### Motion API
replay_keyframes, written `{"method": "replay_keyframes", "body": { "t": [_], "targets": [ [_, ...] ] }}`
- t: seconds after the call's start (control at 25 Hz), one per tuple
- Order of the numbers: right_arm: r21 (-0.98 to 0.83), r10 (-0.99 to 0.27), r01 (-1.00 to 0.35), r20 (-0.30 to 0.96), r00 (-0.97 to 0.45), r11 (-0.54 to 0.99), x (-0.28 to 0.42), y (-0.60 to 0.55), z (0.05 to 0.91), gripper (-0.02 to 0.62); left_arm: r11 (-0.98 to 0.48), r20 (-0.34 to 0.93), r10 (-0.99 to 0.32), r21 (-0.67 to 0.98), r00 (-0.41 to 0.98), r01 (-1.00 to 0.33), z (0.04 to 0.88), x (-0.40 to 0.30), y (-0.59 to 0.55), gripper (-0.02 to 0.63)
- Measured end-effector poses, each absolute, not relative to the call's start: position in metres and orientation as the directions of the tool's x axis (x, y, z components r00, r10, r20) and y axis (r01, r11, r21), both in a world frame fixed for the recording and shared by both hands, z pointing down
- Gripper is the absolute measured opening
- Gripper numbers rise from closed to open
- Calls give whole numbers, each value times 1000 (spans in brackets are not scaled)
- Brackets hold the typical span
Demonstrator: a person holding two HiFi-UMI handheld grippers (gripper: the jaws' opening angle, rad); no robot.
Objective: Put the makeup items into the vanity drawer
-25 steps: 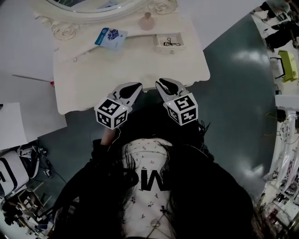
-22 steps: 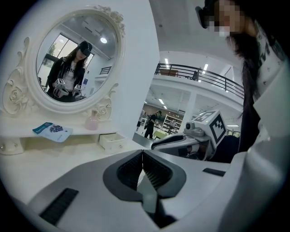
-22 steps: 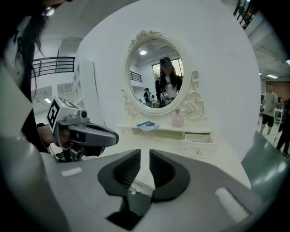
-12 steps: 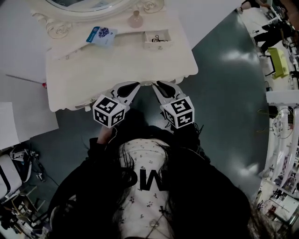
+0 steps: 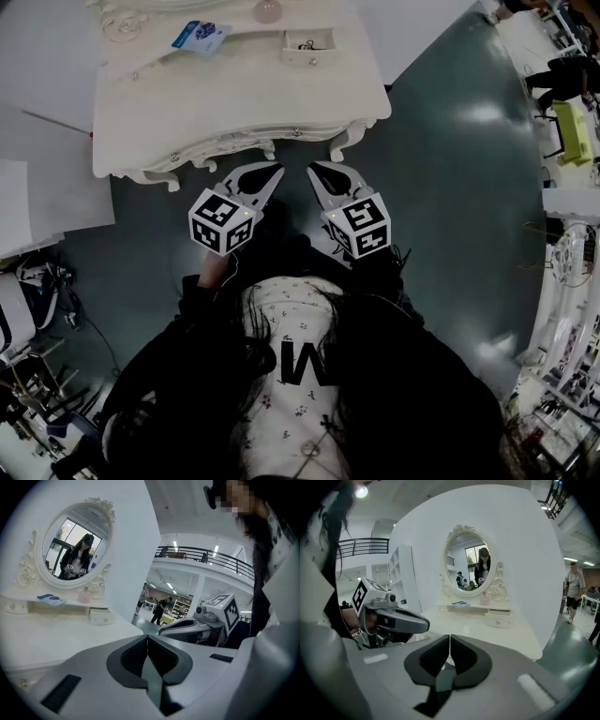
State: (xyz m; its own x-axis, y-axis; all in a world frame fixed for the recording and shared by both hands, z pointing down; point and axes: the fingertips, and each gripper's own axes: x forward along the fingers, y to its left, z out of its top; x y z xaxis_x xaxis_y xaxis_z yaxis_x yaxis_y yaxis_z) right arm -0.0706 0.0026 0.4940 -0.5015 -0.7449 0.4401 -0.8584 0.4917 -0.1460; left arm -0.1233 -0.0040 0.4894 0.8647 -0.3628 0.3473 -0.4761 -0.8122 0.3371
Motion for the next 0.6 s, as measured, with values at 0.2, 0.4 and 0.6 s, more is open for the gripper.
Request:
{"method": "replay_keyframes", "body": {
  "t": [0.2, 0.4, 0.6],
  "targets": [
    [-132, -726, -838, 440, -529, 530, -66, 44, 502, 9, -799, 366, -376, 337, 851, -498, 500, -114, 49, 0],
    [-101, -730, -830, 427, -534, 548, -59, 66, 500, 9, -790, 365, -408, 317, 837, -524, 499, -112, 68, 0],
    [-80, -740, -832, 415, -529, 549, -47, 75, 497, 9, -797, 367, -413, 298, 833, -526, 497, -103, 77, 0]
  ]
}}
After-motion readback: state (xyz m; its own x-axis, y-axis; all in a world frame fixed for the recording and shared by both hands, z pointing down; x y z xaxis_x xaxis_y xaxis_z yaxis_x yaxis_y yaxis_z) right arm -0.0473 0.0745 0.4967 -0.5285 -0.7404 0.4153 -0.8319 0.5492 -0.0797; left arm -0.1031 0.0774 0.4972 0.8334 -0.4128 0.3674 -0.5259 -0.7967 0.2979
